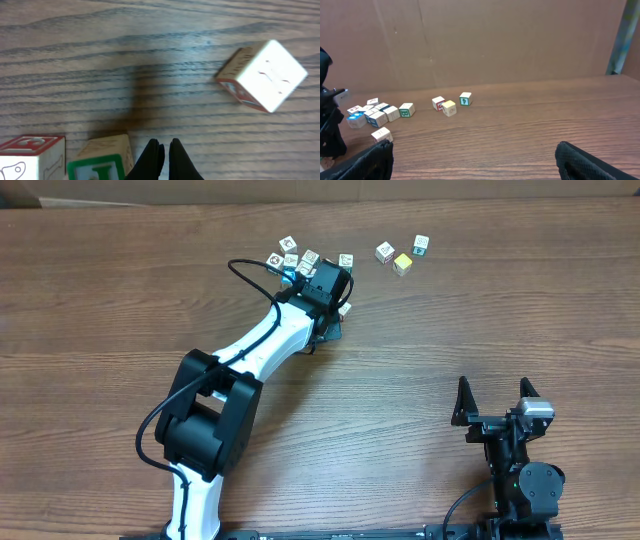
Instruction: Form a horizontal line
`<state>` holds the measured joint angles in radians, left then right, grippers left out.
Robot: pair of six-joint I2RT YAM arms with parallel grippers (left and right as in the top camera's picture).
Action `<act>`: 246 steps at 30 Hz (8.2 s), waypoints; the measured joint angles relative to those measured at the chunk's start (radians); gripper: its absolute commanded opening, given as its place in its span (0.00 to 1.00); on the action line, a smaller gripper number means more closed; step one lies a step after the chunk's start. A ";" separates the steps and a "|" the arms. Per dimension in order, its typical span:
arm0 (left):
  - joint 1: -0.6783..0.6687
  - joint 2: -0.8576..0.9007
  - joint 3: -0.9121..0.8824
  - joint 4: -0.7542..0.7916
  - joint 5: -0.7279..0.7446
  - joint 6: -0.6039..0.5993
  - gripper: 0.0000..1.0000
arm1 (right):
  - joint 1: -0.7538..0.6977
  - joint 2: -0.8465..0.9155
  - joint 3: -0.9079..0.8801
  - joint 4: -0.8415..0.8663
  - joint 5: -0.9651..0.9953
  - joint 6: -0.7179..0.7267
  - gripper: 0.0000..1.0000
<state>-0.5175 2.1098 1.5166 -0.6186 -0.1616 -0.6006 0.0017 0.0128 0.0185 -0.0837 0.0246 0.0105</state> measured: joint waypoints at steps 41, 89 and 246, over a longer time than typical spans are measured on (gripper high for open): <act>0.000 0.002 -0.003 -0.038 -0.038 0.085 0.04 | 0.000 0.000 0.000 0.000 0.000 0.000 1.00; 0.165 0.003 0.238 -0.398 -0.138 -0.017 0.04 | 0.000 0.000 0.000 0.000 0.000 0.000 1.00; 0.085 0.030 0.137 -0.188 0.060 -0.025 0.04 | 0.000 0.000 0.000 0.000 0.000 0.000 1.00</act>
<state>-0.4324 2.1399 1.6535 -0.8070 -0.1013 -0.6258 0.0017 0.0128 0.0185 -0.0834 0.0246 0.0109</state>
